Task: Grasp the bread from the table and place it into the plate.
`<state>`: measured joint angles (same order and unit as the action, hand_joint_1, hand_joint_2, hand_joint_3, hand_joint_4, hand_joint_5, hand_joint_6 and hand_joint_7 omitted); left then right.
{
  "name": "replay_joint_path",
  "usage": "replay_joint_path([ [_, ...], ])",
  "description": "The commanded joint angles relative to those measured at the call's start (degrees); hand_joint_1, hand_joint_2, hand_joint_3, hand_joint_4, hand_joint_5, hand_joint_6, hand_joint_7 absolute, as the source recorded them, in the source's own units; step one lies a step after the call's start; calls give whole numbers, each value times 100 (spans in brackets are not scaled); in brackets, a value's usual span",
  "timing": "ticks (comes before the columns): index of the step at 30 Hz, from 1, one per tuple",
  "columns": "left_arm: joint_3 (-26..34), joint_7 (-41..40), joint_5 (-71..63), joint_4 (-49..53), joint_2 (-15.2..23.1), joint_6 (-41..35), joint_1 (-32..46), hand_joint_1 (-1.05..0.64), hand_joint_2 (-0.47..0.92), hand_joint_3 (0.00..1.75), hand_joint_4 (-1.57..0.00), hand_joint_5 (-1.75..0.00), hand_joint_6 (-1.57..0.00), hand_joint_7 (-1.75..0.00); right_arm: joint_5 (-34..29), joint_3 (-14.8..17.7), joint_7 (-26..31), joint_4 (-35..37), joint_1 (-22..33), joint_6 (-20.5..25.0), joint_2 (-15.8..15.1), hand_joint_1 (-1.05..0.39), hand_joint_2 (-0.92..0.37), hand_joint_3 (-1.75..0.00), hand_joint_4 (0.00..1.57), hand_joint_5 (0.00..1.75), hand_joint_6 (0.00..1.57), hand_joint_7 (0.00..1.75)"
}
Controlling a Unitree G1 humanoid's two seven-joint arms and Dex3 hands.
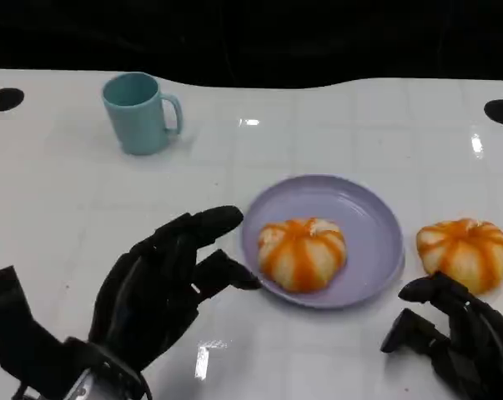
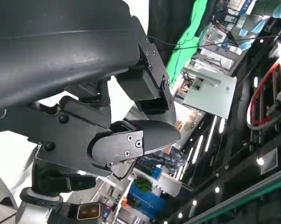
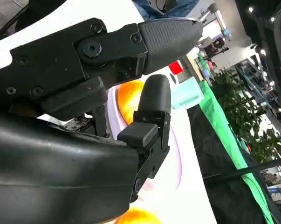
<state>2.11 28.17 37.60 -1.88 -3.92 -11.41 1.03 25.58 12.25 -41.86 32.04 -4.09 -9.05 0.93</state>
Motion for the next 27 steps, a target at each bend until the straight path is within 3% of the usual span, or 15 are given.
replay_joint_path([
  [1, 233, -224, 195, -64, -57, -256, 303, -53, 92, 43, -66, -173, -67, -110, 37, 21, 78, -139, 75, 115, -44, -51, -92, -21, 67, 148, 62, 115],
  [9, 346, -270, 162, -37, -40, -478, 363, -53, 92, 43, -66, -175, -65, -117, 12, 20, 83, -179, 96, 129, -56, -51, -92, -21, 68, 147, 63, 113],
  [10, 397, -296, 181, 36, 10, -596, 404, -51, 92, 40, -71, -175, -59, -142, -1, 18, 86, -188, 106, 120, -66, -51, -92, -21, 69, 149, 64, 114],
  [13, 486, -341, 184, 85, 36, -800, 451, -50, 92, 38, -74, -175, -53, -162, -17, 14, 109, -224, 129, 111, -67, -51, -92, -22, 69, 150, 64, 115],
  [27, 481, -117, 158, -78, -6, -857, 579, -51, 92, 34, -75, -175, -54, -167, -32, -9, 142, -394, 216, 258, -116, -53, -92, -21, 68, 150, 63, 115],
])
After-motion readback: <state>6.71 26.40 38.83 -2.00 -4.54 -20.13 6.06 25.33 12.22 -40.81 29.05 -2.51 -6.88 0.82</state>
